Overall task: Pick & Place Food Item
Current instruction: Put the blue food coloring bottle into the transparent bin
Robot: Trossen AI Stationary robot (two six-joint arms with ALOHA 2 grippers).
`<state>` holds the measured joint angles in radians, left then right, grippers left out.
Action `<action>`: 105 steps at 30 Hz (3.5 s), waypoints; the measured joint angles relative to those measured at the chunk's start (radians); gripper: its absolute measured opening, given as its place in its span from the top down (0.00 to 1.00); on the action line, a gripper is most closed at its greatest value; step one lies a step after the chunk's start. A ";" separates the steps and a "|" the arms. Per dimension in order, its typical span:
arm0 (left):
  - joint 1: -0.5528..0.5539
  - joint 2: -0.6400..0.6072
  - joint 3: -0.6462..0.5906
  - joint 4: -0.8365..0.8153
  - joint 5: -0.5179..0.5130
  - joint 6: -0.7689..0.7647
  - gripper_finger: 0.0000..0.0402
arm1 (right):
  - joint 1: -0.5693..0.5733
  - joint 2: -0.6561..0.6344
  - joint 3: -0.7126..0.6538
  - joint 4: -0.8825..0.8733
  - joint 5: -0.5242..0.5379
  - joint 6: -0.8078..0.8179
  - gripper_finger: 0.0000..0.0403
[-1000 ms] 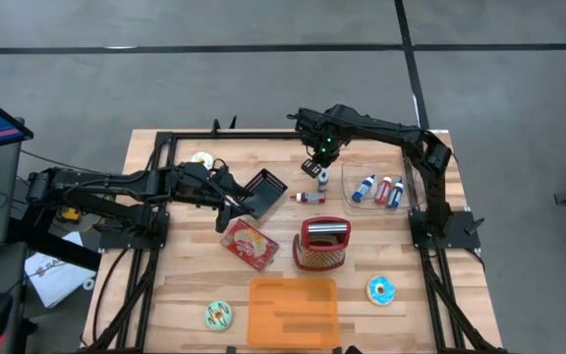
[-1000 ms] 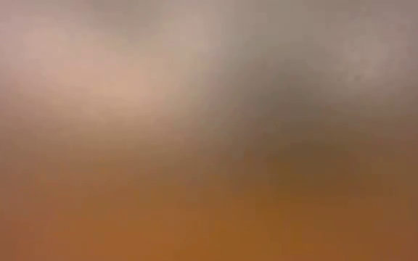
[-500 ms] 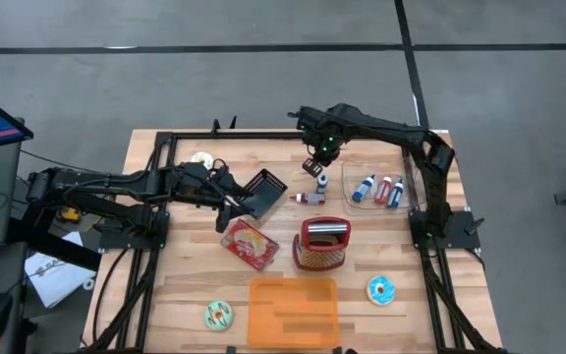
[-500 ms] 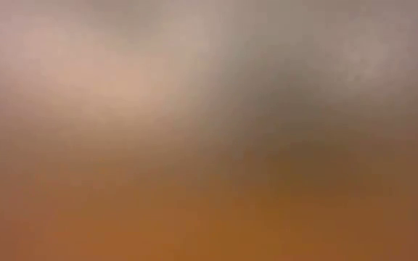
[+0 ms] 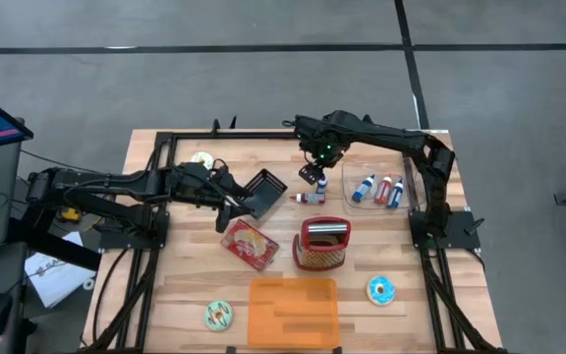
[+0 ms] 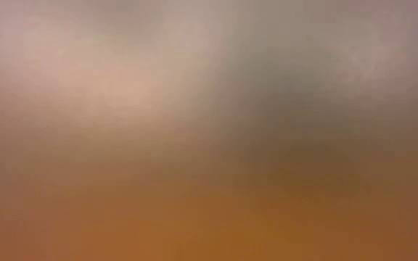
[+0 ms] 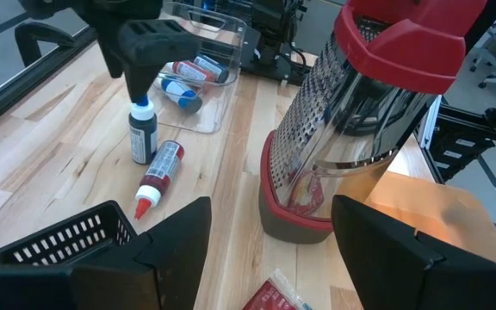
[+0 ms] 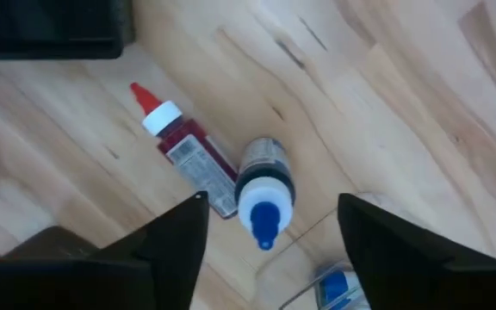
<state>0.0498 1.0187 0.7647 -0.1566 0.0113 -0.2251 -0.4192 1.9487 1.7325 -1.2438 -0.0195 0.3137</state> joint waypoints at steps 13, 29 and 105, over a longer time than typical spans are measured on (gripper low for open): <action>-0.051 0.000 0.000 0.000 -0.016 -0.017 0.41 | 0.001 0.005 -0.061 0.028 0.016 0.042 0.37; -0.072 0.000 0.000 0.000 -0.024 -0.024 0.41 | 0.008 -0.004 -0.167 0.101 0.004 0.070 0.37; -0.077 0.000 0.000 0.000 -0.065 -0.155 0.41 | -0.259 -0.811 -0.926 0.352 0.102 0.307 0.45</action>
<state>-0.0277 1.0191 0.7650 -0.1570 -0.0540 -0.3800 -0.6786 1.1373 0.8062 -0.8923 0.0830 0.6205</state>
